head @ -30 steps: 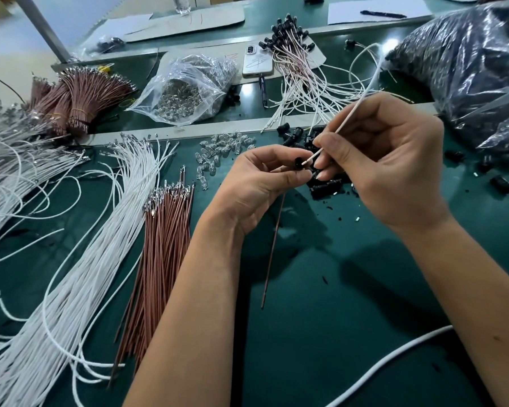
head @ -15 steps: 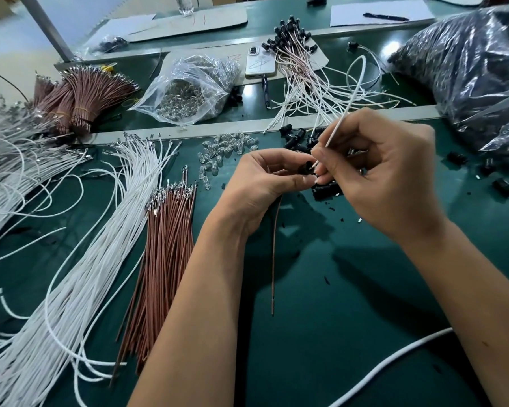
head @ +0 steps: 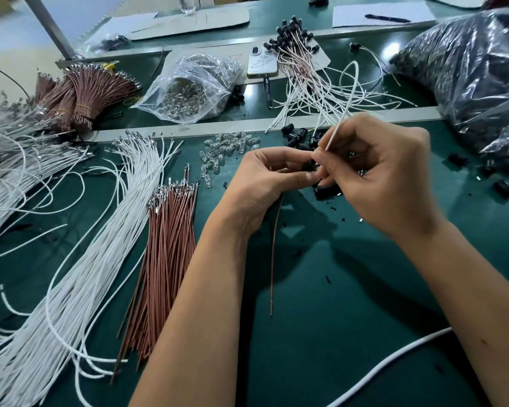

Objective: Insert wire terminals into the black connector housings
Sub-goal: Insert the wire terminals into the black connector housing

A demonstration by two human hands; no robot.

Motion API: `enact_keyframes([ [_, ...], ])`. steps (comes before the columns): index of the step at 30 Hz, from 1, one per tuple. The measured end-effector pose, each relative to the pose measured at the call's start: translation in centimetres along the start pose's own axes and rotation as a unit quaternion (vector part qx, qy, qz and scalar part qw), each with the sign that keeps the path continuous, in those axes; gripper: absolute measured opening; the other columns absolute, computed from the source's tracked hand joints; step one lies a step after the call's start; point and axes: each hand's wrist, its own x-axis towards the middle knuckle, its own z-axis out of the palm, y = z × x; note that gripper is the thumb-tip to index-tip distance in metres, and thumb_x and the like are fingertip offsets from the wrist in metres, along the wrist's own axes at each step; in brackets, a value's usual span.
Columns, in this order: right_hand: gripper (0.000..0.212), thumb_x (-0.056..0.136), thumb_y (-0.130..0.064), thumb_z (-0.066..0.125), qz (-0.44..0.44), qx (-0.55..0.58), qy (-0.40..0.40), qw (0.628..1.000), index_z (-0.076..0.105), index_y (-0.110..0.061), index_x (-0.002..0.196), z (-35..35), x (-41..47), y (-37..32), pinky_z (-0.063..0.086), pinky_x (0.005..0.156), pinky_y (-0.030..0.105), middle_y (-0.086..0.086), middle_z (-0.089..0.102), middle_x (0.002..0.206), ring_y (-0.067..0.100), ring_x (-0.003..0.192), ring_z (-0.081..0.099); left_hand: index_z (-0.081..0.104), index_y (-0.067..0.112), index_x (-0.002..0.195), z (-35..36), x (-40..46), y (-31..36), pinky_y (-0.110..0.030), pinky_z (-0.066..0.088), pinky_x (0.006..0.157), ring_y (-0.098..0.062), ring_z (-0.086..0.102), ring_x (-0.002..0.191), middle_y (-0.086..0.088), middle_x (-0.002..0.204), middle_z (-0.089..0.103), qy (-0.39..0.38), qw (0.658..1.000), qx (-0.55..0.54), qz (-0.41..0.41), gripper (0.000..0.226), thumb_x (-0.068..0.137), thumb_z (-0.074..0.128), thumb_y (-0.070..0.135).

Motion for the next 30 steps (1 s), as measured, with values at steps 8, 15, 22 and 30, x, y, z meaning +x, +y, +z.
enact_keyframes([
  [8, 0.016, 0.084, -0.014, 0.085, 0.202, 0.119, -0.009, 0.972, 0.074, -0.02, 0.075, -0.5, 0.5, 0.6, 0.046, 0.044, 0.025, 0.02, 0.073, 0.081, 0.016, 0.05, 0.055, 0.077, 0.005, 0.096, -0.1, -0.3, 0.4, -0.022, 0.053, 0.08, -0.019, 0.064, 0.081, -0.01, 0.084, 0.072, -0.018, 0.999, 0.017, -0.022, 0.022, 0.078, 0.076, -0.008],
  [15, 0.006, 0.083, -0.021, 0.084, 0.254, 0.22, -0.018, 0.942, 0.078, -0.02, 0.082, -0.5, 0.4, 0.6, 0.043, 0.043, 0.02, 0.008, 0.073, 0.08, 0.01, 0.057, 0.058, 0.08, 0.011, 0.089, 0.3, -0.3, 0.9, -0.021, 0.047, 0.069, -0.025, 0.058, 0.086, -0.01, 0.085, 0.073, -0.008, 0.998, -0.042, -0.045, 0.013, 0.077, 0.075, 0.011],
  [22, 0.023, 0.087, -0.041, 0.082, 0.268, 0.119, -0.044, 0.955, 0.078, -0.018, 0.086, 0.8, -0.2, 0.9, 0.047, 0.042, 0.027, 0.008, 0.067, 0.063, 0.019, 0.053, 0.06, 0.073, 0.005, 0.098, 0.9, 0.4, 0.9, -0.017, 0.043, 0.059, -0.004, 0.059, 0.058, 0.003, 0.069, 0.072, 0.07, 0.987, -0.14, -0.044, 0.023, 0.076, 0.074, 0.012],
  [30, 0.017, 0.091, -0.011, 0.079, 0.233, 0.092, -0.087, 0.964, 0.073, -0.007, 0.076, 0.1, 0.0, 0.2, 0.038, 0.045, 0.015, -0.002, 0.06, 0.054, 0.004, 0.045, 0.048, 0.072, 0.008, 0.093, 1.1, 0.4, 1.2, -0.019, 0.051, 0.064, -0.011, 0.06, 0.067, 0.0, 0.073, 0.07, 0.103, 0.979, -0.172, -0.039, 0.008, 0.089, 0.068, 0.013],
])
